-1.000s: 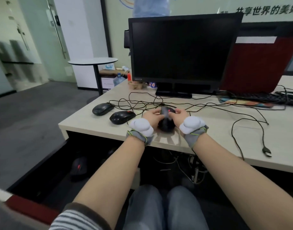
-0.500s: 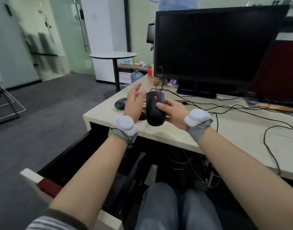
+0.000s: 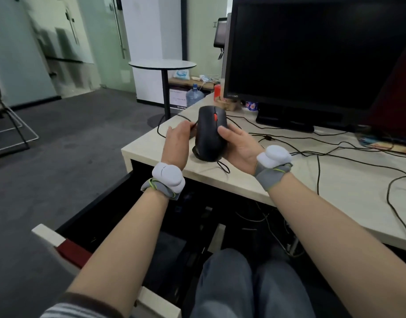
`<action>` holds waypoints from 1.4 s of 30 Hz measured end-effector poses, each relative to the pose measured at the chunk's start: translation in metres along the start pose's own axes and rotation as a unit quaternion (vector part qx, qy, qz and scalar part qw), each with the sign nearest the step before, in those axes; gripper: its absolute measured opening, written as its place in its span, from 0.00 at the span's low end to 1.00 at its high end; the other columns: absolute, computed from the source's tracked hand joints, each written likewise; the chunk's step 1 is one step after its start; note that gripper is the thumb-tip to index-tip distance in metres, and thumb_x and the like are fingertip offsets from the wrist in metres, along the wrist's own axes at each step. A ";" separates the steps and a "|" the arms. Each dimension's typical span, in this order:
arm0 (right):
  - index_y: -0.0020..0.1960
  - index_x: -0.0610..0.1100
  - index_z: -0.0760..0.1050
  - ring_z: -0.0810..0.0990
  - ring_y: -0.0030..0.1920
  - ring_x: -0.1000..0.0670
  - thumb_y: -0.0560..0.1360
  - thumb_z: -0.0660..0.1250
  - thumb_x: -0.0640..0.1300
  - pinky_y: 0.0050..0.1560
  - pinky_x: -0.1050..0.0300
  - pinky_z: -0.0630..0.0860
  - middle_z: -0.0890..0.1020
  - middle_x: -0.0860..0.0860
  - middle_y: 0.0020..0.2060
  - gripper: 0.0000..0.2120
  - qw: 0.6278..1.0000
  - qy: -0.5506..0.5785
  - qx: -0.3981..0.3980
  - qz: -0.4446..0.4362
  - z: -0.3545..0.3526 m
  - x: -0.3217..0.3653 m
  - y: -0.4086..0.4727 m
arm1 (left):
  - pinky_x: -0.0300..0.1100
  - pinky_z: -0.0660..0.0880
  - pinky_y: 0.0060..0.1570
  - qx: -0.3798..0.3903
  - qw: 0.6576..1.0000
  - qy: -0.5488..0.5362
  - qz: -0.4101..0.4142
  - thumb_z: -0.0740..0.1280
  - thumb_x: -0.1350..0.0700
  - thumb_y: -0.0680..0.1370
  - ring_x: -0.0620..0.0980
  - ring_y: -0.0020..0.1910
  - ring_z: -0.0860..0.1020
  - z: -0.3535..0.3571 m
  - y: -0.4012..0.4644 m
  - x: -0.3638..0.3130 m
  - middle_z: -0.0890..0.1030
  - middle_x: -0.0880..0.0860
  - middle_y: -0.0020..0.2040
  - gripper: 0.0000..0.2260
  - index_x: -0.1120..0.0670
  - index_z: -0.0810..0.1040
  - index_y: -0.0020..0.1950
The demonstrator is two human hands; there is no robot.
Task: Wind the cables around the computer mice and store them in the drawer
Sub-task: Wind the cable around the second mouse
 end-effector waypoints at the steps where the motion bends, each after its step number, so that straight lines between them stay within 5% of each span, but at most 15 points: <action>1: 0.53 0.43 0.74 0.78 0.51 0.47 0.78 0.57 0.38 0.62 0.48 0.71 0.79 0.46 0.49 0.08 1.000 0.024 -0.006 -0.015 0.002 0.000 0.004 | 0.33 0.72 0.46 0.013 0.999 -0.029 -0.010 0.52 0.50 0.75 0.41 0.40 0.78 0.000 0.001 0.004 0.78 0.42 0.36 0.14 0.48 0.76 0.40; 7: 0.52 0.44 0.74 0.80 0.49 0.47 0.77 0.61 0.39 0.56 0.48 0.77 0.81 0.46 0.49 0.06 0.992 0.066 -0.083 -0.070 0.008 -0.005 0.024 | 0.40 0.80 0.42 0.052 0.972 -0.181 -0.143 0.55 0.50 0.81 0.43 0.34 0.81 0.008 0.003 0.008 0.82 0.48 0.38 0.13 0.49 0.77 0.43; 11: 0.51 0.47 0.74 0.82 0.42 0.53 0.75 0.65 0.38 0.44 0.57 0.80 0.82 0.52 0.42 0.06 0.984 0.015 -0.140 -0.107 0.014 -0.014 0.033 | 0.38 0.79 0.48 0.089 0.969 -0.196 -0.121 0.64 0.56 0.78 0.45 0.42 0.80 0.009 -0.005 0.014 0.82 0.50 0.43 0.04 0.53 0.76 0.51; 17: 0.57 0.44 0.70 0.79 0.52 0.46 0.73 0.67 0.39 0.53 0.53 0.77 0.80 0.46 0.51 0.14 0.973 -0.038 -0.199 -0.110 0.019 -0.023 0.039 | 0.41 0.76 0.53 0.084 0.941 -0.289 -0.155 0.62 0.58 0.79 0.51 0.47 0.76 0.013 -0.013 0.012 0.78 0.58 0.49 0.08 0.58 0.74 0.56; 26: 0.56 0.44 0.71 0.81 0.45 0.49 0.77 0.63 0.43 0.47 0.54 0.79 0.80 0.47 0.46 0.09 0.984 -0.015 -0.173 -0.047 0.017 -0.027 0.032 | 0.43 0.76 0.54 0.039 0.916 -0.353 -0.188 0.62 0.63 0.78 0.50 0.47 0.79 0.010 -0.015 0.008 0.79 0.56 0.48 0.06 0.58 0.73 0.54; 29: 0.52 0.47 0.74 0.81 0.40 0.52 0.78 0.58 0.56 0.45 0.60 0.79 0.82 0.48 0.44 0.14 0.981 -0.130 -0.135 0.057 0.018 -0.033 0.030 | 0.39 0.78 0.45 0.024 0.893 -0.405 -0.194 0.61 0.63 0.79 0.50 0.45 0.79 0.006 -0.013 0.006 0.80 0.55 0.46 0.04 0.57 0.74 0.51; 31: 0.50 0.44 0.75 0.81 0.33 0.55 0.79 0.55 0.56 0.38 0.66 0.78 0.84 0.50 0.34 0.17 0.970 -0.207 -0.099 0.081 0.017 -0.037 0.028 | 0.38 0.79 0.43 0.007 0.878 -0.443 -0.184 0.61 0.63 0.79 0.49 0.42 0.81 -0.001 -0.009 0.005 0.81 0.55 0.45 0.05 0.56 0.75 0.50; 35: 0.45 0.48 0.76 0.79 0.37 0.53 0.75 0.65 0.51 0.47 0.60 0.75 0.82 0.50 0.32 0.07 0.918 -0.388 -0.012 0.076 0.014 -0.044 0.019 | 0.38 0.77 0.43 -0.030 0.874 -0.461 -0.152 0.61 0.62 0.79 0.50 0.40 0.80 -0.015 -0.001 0.005 0.82 0.54 0.42 0.03 0.56 0.74 0.49; 39: 0.39 0.52 0.73 0.70 0.30 0.57 0.72 0.69 0.50 0.35 0.63 0.67 0.73 0.54 0.29 0.06 0.820 -0.571 0.031 0.030 0.027 -0.043 0.019 | 0.37 0.80 0.44 -0.027 0.839 -0.511 -0.184 0.60 0.59 0.80 0.49 0.42 0.80 -0.016 -0.002 0.006 0.80 0.56 0.45 0.05 0.57 0.74 0.52; 42: 0.38 0.48 0.77 0.71 0.32 0.57 0.73 0.68 0.45 0.35 0.69 0.66 0.73 0.54 0.29 0.05 0.839 -0.544 0.018 -0.002 0.030 -0.040 0.017 | 0.39 0.79 0.47 -0.026 0.794 -0.569 -0.213 0.60 0.57 0.80 0.50 0.46 0.78 -0.018 -0.001 0.006 0.78 0.56 0.49 0.11 0.59 0.70 0.61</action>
Point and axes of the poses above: each hand's wrist, its own y-axis towards the middle knuckle, its own z-axis out of the palm, x = y × z, the point moved 1 cm from there along y, towards the middle knuckle
